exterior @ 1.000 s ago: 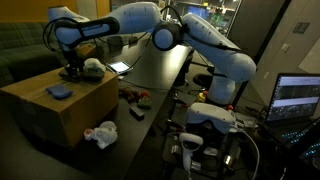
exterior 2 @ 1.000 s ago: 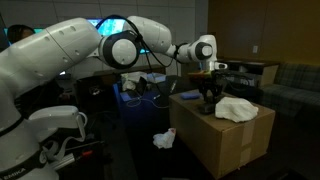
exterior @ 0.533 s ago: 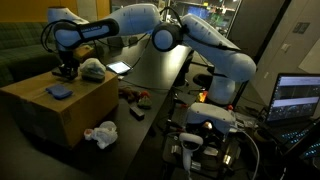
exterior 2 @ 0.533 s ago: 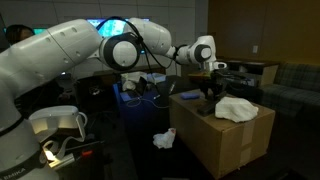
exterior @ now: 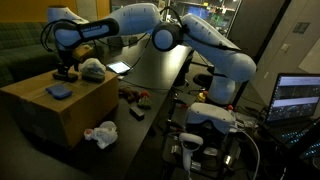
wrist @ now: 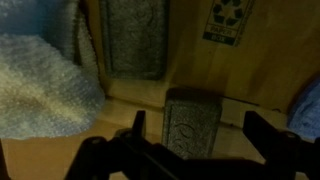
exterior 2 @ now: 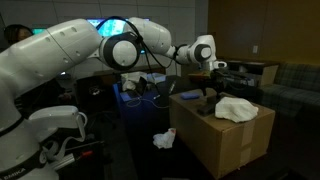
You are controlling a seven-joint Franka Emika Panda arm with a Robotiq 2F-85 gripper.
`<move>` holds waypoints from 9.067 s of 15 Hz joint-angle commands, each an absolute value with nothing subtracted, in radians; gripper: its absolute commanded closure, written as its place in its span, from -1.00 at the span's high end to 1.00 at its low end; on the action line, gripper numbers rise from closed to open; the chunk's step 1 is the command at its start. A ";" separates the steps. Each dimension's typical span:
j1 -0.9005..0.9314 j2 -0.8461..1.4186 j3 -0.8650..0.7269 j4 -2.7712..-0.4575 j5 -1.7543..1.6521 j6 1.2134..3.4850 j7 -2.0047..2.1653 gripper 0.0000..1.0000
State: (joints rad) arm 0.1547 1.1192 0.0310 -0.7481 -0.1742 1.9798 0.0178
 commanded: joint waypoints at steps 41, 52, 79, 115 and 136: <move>0.482 0.598 -0.118 -1.730 -0.249 2.763 0.560 1.00; 0.525 0.702 -0.208 -1.685 -0.274 2.797 0.650 1.00; 0.308 0.903 -0.069 -1.411 -0.097 2.811 0.341 1.00; 0.187 0.450 0.092 -1.813 -0.073 2.347 0.072 -0.82; 0.187 0.484 0.106 -2.218 -0.025 2.557 0.189 -0.84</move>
State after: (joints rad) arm 0.2059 0.4317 0.1045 -2.2147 -0.0552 2.4899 0.2218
